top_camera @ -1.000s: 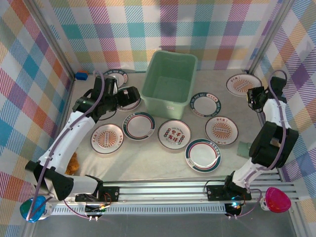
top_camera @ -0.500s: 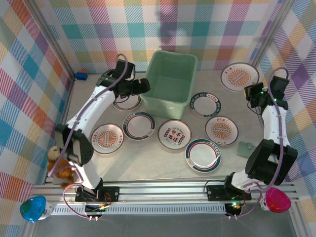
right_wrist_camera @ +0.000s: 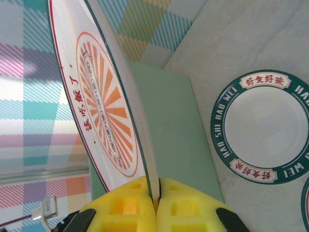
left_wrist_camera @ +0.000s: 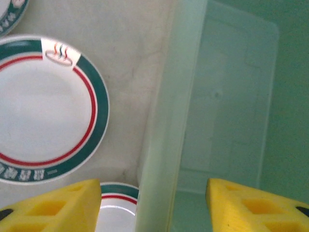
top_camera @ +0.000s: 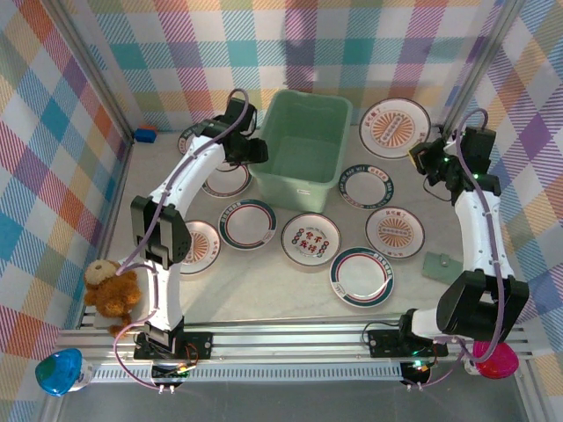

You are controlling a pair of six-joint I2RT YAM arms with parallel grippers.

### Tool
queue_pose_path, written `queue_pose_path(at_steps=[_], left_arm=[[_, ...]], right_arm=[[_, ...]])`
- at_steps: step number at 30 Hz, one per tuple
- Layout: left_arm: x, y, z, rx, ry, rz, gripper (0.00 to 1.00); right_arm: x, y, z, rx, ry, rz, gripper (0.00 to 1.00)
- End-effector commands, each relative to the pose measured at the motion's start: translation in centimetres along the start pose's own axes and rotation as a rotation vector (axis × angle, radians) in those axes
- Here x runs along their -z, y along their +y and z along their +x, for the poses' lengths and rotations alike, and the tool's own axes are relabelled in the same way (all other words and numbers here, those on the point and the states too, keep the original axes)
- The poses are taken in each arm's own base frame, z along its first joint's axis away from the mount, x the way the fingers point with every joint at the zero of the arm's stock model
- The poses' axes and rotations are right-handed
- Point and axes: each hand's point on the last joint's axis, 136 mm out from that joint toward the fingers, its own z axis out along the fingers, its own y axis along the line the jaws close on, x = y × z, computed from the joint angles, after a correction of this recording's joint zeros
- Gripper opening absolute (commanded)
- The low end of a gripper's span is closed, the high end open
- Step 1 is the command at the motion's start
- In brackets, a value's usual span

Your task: Place the plates into the plastic bin on the countertop

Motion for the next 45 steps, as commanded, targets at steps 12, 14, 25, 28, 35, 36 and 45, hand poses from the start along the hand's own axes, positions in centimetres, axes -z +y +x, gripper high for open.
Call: queue_pose_path(at_steps=[12, 14, 25, 28, 35, 36, 45], left_arm=[[2.3, 0.0, 5.0, 0.114, 0.07, 0.001, 0.36], [2.9, -0.1, 5.3, 0.13, 0.075, -0.002, 0.34], [4.8, -0.4, 7.7, 0.209, 0.133, 0.011, 0.27], [5.2, -0.6, 8.3, 0.209, 0.147, 0.017, 0.26], [6.1, -1.2, 9.8, 0.19, 0.193, 0.038, 0.24], [6.3, -1.2, 10.0, 0.187, 0.199, 0.037, 0.24], [7.0, -1.3, 12.6, 0.225, 0.211, 0.039, 0.23]], right_arm=[[2.1, 6.7, 2.4, 0.167, 0.043, -0.161, 0.0], [2.0, 7.1, 2.7, 0.173, 0.051, -0.165, 0.0], [0.8, 8.4, 4.5, 0.196, 0.112, -0.188, 0.0], [0.4, 8.7, 4.8, 0.201, 0.126, -0.191, 0.0], [0.4, 9.5, 5.5, 0.217, 0.145, -0.206, 0.0], [0.5, 9.7, 5.7, 0.219, 0.146, -0.208, 0.0], [0.2, 10.6, 7.0, 0.241, 0.171, -0.21, 0.0]])
